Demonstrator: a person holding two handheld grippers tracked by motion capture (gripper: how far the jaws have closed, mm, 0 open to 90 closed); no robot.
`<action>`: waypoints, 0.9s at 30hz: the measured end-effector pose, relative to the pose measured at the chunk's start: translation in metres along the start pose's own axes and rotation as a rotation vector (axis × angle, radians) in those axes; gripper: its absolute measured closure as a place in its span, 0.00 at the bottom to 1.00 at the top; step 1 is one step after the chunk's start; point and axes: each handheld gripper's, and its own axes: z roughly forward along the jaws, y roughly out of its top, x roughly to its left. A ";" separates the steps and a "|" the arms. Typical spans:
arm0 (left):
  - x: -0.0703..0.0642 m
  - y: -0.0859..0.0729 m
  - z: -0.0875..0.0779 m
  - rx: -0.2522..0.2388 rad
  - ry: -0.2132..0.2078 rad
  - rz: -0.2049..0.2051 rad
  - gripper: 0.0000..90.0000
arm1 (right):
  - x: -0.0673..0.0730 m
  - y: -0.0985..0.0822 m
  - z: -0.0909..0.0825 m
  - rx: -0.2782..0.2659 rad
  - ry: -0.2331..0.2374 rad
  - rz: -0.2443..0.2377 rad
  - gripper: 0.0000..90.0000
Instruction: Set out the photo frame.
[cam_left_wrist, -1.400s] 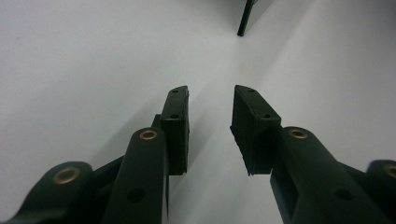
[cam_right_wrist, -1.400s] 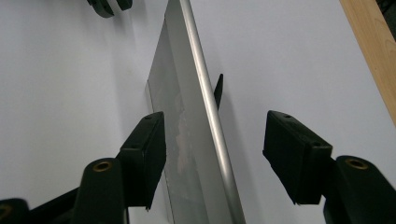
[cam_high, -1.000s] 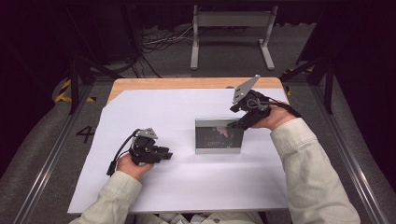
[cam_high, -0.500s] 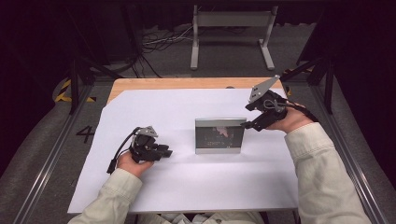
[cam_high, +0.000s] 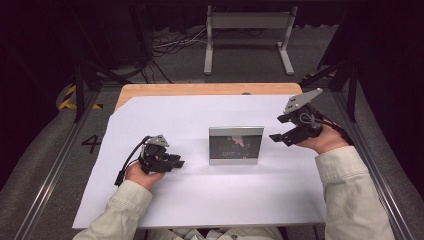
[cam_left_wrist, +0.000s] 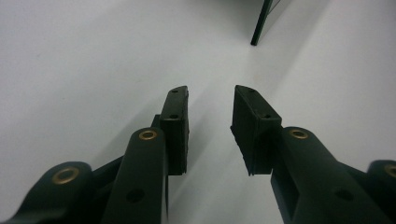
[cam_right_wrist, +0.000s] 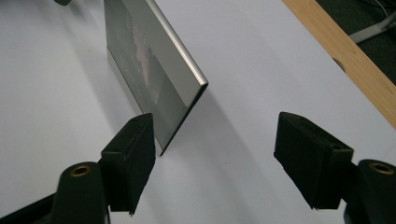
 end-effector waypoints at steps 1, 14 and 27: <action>0.000 0.000 0.000 0.000 0.000 0.000 0.74 | 0.000 -0.003 -0.001 -0.009 0.000 0.013 0.32; 0.000 0.000 -0.001 -0.003 0.006 0.002 0.74 | 0.010 -0.033 -0.004 -0.085 -0.082 0.093 0.27; -0.001 0.000 -0.001 -0.010 0.022 0.019 0.73 | 0.015 -0.066 0.010 -0.152 -0.090 0.172 0.22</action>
